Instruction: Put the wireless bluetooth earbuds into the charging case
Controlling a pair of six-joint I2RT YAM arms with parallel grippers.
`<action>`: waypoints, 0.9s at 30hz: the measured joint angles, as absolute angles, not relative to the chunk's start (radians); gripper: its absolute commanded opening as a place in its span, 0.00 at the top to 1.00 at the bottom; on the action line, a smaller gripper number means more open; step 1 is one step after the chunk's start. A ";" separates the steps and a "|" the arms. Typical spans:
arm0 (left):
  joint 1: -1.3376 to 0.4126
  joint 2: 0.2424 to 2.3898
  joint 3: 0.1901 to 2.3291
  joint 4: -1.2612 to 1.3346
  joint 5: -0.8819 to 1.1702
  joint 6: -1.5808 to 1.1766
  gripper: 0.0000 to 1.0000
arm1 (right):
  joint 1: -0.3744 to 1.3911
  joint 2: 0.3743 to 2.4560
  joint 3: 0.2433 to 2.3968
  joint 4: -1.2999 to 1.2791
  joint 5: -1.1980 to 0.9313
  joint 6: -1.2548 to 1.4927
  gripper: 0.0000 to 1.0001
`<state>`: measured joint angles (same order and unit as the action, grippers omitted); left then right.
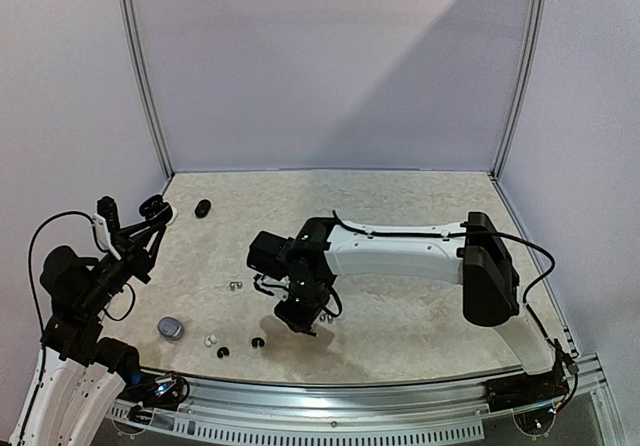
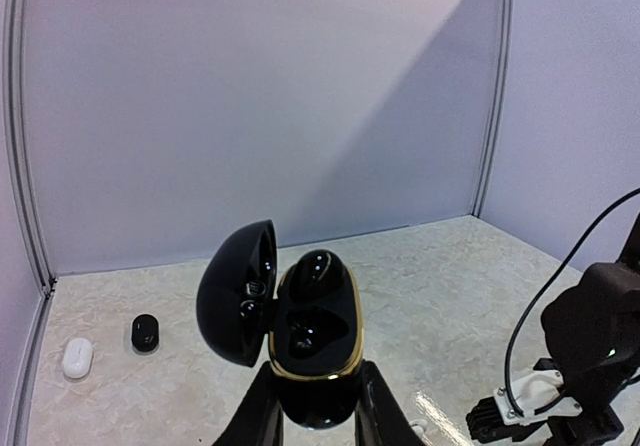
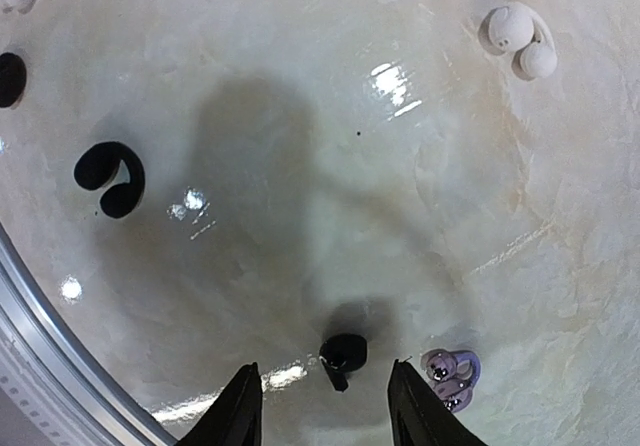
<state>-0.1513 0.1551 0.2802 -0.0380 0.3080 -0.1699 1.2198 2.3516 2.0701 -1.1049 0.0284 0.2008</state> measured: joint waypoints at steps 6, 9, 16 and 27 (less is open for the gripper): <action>-0.151 0.157 0.280 -0.038 0.311 -0.170 1.00 | 1.203 2.417 2.101 -1.133 0.035 0.202 0.56; -0.151 0.157 0.280 -0.038 0.311 -0.170 1.00 | 1.196 2.442 2.112 -1.145 0.029 0.205 0.60; -0.151 0.157 0.279 -0.038 0.311 -0.170 1.00 | 1.189 2.449 2.123 -1.150 0.007 0.228 0.71; -0.151 0.157 0.279 -0.038 0.311 -0.170 1.00 | 1.188 2.449 2.123 -1.161 0.019 0.251 0.74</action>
